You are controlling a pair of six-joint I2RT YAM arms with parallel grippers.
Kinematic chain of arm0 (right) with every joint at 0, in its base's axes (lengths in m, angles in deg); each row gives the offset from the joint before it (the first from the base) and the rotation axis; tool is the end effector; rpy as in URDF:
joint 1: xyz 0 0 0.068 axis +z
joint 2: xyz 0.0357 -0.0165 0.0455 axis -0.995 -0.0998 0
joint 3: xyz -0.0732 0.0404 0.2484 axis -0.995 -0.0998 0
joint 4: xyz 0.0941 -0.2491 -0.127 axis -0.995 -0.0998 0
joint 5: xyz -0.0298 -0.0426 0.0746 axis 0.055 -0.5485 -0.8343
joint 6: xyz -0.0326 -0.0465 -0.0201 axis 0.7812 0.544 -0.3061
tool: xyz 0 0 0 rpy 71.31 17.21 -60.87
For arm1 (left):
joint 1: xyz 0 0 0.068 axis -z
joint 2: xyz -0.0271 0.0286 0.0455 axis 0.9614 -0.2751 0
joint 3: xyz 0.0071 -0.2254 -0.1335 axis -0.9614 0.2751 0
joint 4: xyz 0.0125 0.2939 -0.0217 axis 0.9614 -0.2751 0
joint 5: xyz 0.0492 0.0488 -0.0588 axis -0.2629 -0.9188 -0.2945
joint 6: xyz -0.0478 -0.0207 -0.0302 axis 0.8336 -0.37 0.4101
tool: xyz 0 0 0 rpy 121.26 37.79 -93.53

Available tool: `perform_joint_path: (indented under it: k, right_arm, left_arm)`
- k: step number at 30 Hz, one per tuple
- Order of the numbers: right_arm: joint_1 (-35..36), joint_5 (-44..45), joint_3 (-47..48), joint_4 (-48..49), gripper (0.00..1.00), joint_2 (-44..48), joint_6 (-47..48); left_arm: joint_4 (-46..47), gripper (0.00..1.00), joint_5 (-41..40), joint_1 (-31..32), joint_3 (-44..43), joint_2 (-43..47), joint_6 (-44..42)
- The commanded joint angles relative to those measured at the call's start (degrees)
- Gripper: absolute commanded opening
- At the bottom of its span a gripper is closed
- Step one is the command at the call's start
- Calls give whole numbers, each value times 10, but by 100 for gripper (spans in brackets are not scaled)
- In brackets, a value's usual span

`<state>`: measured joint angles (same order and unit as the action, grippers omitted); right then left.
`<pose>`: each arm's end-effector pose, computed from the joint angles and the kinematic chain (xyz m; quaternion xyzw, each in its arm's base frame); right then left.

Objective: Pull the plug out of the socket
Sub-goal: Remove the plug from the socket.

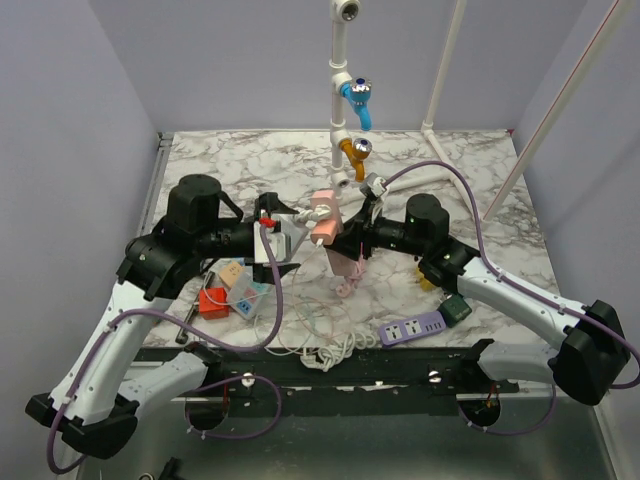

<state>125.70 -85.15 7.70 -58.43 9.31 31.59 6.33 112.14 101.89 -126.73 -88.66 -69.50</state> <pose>0.2317 0.2332 0.2891 -0.3467 0.6637 0.4517 0.4851 0.1717 -0.1279 0.4347 0.6379 0.5040 -0.2677 0.5172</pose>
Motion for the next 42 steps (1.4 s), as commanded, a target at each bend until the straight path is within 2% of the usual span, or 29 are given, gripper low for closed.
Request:
perform_joint_path:
  k: [1,3,6,8,16,24,28,31,35,42]
  right_arm:
    - [12,1,36,31,1,15,-11]
    - [15,3,37,31,1,17,-11]
    - [19,6,38,29,1,19,-10]
    - [22,5,37,27,1,21,-10]
    - [30,7,34,22,1,21,-11]
    - [37,5,53,32,1,0,-30]
    - [46,5,72,21,1,-17,-40]
    - [52,11,72,22,1,-17,-48]
    - [57,9,80,21,1,-19,-54]
    - [65,9,91,19,1,-26,-56]
  left_arm:
    - [156,96,-140,48,108,63,-54]
    - [213,89,-165,59,150,86,-72]
    - [293,63,-194,67,199,112,-98]
    - [313,56,-195,68,216,121,-126]
    - [359,56,-213,69,220,117,-138]
    - [330,56,-207,87,227,113,-141]
    - [355,55,-217,89,252,110,-152]
    - [375,50,-224,90,262,105,-146]
    - [400,37,-231,92,274,104,-139]
    - [406,29,-248,98,278,104,-137]
